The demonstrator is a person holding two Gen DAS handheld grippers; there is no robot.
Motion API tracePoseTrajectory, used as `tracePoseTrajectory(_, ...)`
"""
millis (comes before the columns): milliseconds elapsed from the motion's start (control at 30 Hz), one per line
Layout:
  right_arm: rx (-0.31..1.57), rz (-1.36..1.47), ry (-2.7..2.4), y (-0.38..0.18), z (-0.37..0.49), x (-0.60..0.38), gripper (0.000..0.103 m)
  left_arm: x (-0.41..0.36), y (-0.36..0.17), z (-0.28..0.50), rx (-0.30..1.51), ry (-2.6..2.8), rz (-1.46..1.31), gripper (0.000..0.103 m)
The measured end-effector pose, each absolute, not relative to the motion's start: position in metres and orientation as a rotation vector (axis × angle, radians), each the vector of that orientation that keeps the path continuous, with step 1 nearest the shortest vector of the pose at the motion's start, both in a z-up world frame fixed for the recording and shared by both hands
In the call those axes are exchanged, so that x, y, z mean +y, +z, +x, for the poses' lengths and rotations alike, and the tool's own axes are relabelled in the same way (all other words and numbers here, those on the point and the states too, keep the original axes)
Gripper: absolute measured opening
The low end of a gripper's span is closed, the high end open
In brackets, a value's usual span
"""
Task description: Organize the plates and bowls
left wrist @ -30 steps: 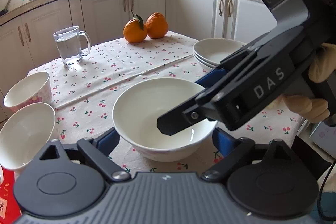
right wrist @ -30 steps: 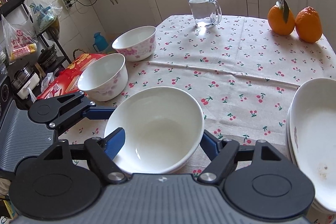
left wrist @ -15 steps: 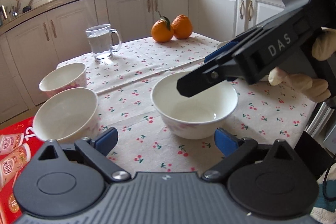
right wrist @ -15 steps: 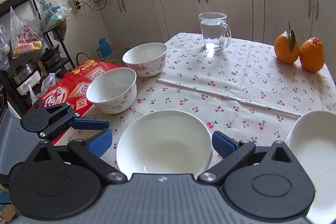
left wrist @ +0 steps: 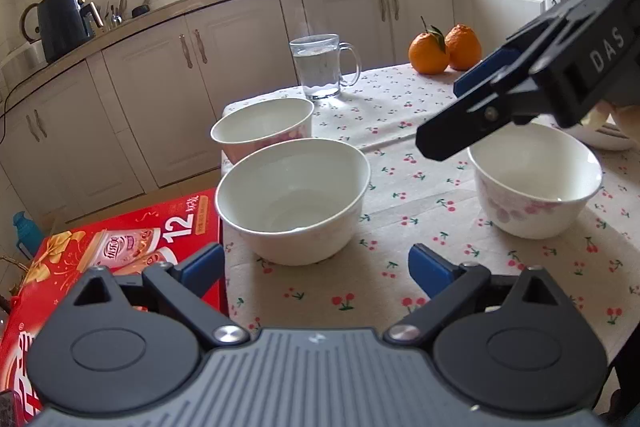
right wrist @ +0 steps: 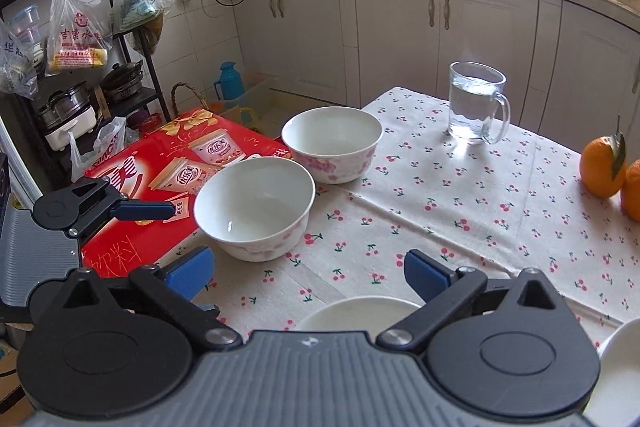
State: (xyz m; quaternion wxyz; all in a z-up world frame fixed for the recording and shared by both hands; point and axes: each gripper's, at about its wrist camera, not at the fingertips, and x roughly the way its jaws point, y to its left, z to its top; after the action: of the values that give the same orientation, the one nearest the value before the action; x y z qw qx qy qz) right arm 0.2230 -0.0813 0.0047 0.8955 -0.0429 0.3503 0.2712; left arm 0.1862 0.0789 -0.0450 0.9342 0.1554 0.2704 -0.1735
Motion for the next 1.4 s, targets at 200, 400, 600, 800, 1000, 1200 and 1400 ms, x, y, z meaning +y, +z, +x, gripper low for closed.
tracePoseTrajectory(200, 0.750, -0.084, 0.619, 0.001, 0.253, -0.054, 0.103, 0.085, -0.051, 0.208, 0.548, -0.348, 0.311, 0.098)
tracePoseTrajectory(400, 0.810, -0.064, 0.645, -0.009, 0.284, -0.034, 0.102, 0.085, -0.057, 0.217, 0.552, -0.364, 0.315, 0.098)
tracePoseTrajectory(600, 0.856, -0.033, 0.666, -0.021, 0.304, -0.023, 0.098, 0.085, -0.057, 0.226, 0.552, -0.375, 0.284, 0.097)
tracePoseTrajectory(800, 0.879, -0.014, 0.687, -0.028, 0.311, -0.018, 0.086, 0.085, -0.055, 0.229, 0.543, -0.385, 0.280, 0.095)
tracePoseTrajectory(1000, 0.882, -0.002, 0.694, -0.029, 0.312, -0.020, 0.079, 0.085, -0.054, 0.231, 0.541, -0.387, 0.273, 0.096)
tracePoseTrajectory(1200, 0.882, 0.006, 0.696, -0.030, 0.311, -0.021, 0.077, 0.086, -0.054, 0.233, 0.546, -0.391, 0.259, 0.096)
tracePoseTrajectory(1400, 0.883, 0.009, 0.696, -0.030, 0.311, -0.021, 0.078, 0.089, -0.056, 0.238, 0.566, -0.402, 0.225, 0.095)
